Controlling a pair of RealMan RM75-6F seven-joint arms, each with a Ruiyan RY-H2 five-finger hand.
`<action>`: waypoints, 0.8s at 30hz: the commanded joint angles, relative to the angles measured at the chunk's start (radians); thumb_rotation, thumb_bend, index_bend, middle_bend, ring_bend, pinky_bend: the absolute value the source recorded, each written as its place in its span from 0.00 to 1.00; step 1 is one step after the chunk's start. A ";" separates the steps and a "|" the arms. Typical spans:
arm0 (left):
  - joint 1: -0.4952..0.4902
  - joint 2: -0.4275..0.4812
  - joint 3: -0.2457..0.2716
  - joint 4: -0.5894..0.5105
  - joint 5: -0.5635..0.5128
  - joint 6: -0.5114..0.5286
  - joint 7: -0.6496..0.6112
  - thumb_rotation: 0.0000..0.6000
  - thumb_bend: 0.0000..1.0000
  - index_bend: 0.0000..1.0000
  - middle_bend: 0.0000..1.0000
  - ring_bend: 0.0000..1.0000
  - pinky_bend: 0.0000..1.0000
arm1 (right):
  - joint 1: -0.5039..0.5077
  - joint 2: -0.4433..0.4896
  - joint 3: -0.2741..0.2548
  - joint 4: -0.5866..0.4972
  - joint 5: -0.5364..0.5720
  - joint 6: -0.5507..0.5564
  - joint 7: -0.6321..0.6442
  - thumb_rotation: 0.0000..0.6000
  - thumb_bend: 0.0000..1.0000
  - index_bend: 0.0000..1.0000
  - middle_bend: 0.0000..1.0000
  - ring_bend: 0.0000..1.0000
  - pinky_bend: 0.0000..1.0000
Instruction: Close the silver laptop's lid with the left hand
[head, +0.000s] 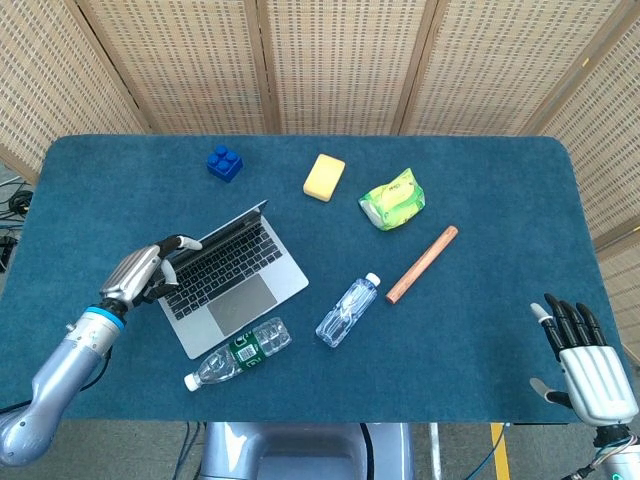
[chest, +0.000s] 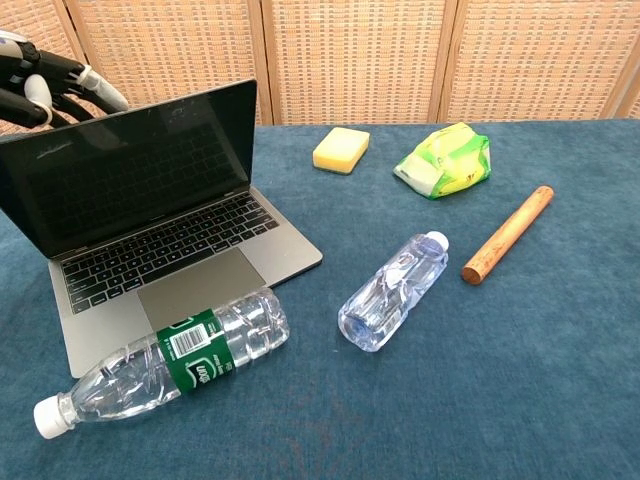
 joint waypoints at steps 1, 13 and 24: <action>0.004 -0.013 0.004 0.010 0.010 -0.006 -0.011 1.00 1.00 0.25 0.20 0.19 0.17 | 0.000 0.000 0.000 0.000 0.000 0.000 -0.001 1.00 0.00 0.00 0.00 0.00 0.00; 0.044 -0.080 0.005 0.034 0.122 0.012 -0.105 1.00 1.00 0.26 0.20 0.19 0.17 | 0.002 -0.001 -0.002 -0.002 0.000 -0.007 -0.005 1.00 0.00 0.00 0.00 0.00 0.00; 0.056 -0.112 0.017 0.053 0.175 0.003 -0.141 1.00 1.00 0.26 0.20 0.19 0.17 | 0.003 0.000 -0.001 -0.001 0.004 -0.009 -0.002 1.00 0.00 0.00 0.00 0.00 0.00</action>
